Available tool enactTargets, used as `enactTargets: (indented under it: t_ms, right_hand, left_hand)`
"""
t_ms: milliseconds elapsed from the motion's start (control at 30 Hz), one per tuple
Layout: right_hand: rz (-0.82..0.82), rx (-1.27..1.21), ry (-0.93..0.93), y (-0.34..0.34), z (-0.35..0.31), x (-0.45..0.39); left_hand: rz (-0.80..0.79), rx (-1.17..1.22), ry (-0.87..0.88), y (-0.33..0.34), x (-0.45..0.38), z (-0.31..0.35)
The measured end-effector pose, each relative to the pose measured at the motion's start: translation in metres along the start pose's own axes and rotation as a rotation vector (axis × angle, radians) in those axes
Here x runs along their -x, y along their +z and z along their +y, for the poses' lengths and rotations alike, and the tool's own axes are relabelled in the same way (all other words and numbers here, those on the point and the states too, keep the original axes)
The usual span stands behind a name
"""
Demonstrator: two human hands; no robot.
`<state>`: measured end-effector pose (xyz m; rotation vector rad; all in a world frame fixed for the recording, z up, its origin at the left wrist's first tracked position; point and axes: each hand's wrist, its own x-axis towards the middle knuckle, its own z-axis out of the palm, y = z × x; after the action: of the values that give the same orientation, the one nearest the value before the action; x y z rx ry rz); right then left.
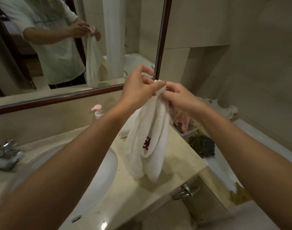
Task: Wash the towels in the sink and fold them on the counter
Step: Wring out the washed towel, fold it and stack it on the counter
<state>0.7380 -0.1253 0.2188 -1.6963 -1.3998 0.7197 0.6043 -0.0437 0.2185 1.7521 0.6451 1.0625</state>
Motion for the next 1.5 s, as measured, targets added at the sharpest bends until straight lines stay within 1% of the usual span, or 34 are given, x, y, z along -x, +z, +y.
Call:
enactTargets:
  t_ms: [33,100,133,167,233,300,367,467,567,633,667,733,767,800,867,900,967,1033,1167,1233,1267,1333,1367,1433,1500]
  right_hand:
    - [0.018,0.011,-0.005,0.001,0.002,0.001]
    - [0.053,0.003,-0.025,0.001,0.006,0.003]
    - [0.066,-0.014,-0.038,0.000,0.007,0.004]
    - [0.071,-0.034,-0.047,-0.002,0.008,0.006]
    - [0.063,-0.050,-0.066,-0.008,0.008,0.010]
    - [0.032,-0.019,-0.066,-0.015,0.009,0.013]
    - [-0.008,0.016,-0.060,-0.021,0.012,0.014]
    - [-0.027,-0.002,-0.061,-0.028,0.017,0.013]
    - [0.026,-0.031,-0.051,-0.037,0.025,0.014]
    - [0.066,-0.031,-0.049,-0.043,0.031,0.015]
    - [0.090,-0.041,-0.046,-0.046,0.033,0.017]
    - [0.149,-0.086,-0.036,-0.053,0.038,0.020]
    - [0.178,-0.106,-0.028,-0.055,0.041,0.021]
    - [0.205,-0.117,-0.015,-0.058,0.045,0.022]
    - [0.246,-0.119,0.015,-0.060,0.051,0.023]
    - [0.255,-0.120,0.023,-0.061,0.053,0.023]
    - [0.259,-0.133,0.030,-0.062,0.055,0.024]
    - [0.264,-0.134,0.034,-0.064,0.057,0.025]
    - [0.289,-0.180,0.049,-0.071,0.060,0.026]
    - [0.340,-0.242,0.069,-0.078,0.063,0.025]
    - [0.355,-0.253,0.076,-0.081,0.065,0.025]
    - [0.335,-0.211,0.079,-0.081,0.067,0.026]
    - [0.306,-0.172,0.084,-0.079,0.069,0.026]
    - [0.260,-0.092,0.100,-0.075,0.074,0.025]
    - [0.257,-0.047,0.105,-0.072,0.078,0.023]
  left_hand:
    - [0.033,0.025,0.004,-0.003,0.006,-0.009]
    - [0.086,0.021,-0.031,-0.014,0.024,-0.046]
    - [0.069,-0.024,-0.078,-0.020,0.035,-0.072]
    - [0.009,-0.093,-0.139,-0.026,0.046,-0.099]
    - [-0.199,-0.227,-0.250,-0.034,0.067,-0.151]
    - [-0.404,-0.285,-0.265,-0.031,0.080,-0.175]
    - [-0.498,-0.295,-0.231,-0.020,0.082,-0.179]
    - [-0.513,-0.345,-0.192,-0.006,0.077,-0.184]
    - [-0.572,-0.430,-0.222,0.006,0.080,-0.196]
    - [-0.538,-0.472,-0.177,0.014,0.091,-0.203]
    - [-0.479,-0.439,-0.157,0.019,0.099,-0.203]
    - [-0.335,-0.277,-0.209,0.027,0.116,-0.206]
    - [-0.305,-0.205,-0.241,0.030,0.125,-0.208]
    - [-0.329,-0.163,-0.254,0.032,0.133,-0.208]
    - [-0.440,-0.226,-0.177,0.035,0.146,-0.213]
    - [-0.485,-0.299,-0.105,0.034,0.151,-0.219]
    - [-0.531,-0.454,0.023,0.031,0.155,-0.230]
    - [-0.559,-0.544,0.136,0.024,0.154,-0.237]
    - [-0.564,-0.562,0.421,0.018,0.153,-0.227]
    - [-0.657,-0.564,0.521,0.017,0.157,-0.223]
    - [-0.721,-0.593,0.522,0.016,0.158,-0.220]
    - [-0.813,-0.718,0.399,0.015,0.157,-0.216]
    - [-0.838,-0.823,0.302,0.016,0.154,-0.212]
    - [-0.872,-1.122,0.146,0.020,0.144,-0.200]
    - [-0.908,-1.352,0.079,0.022,0.138,-0.196]
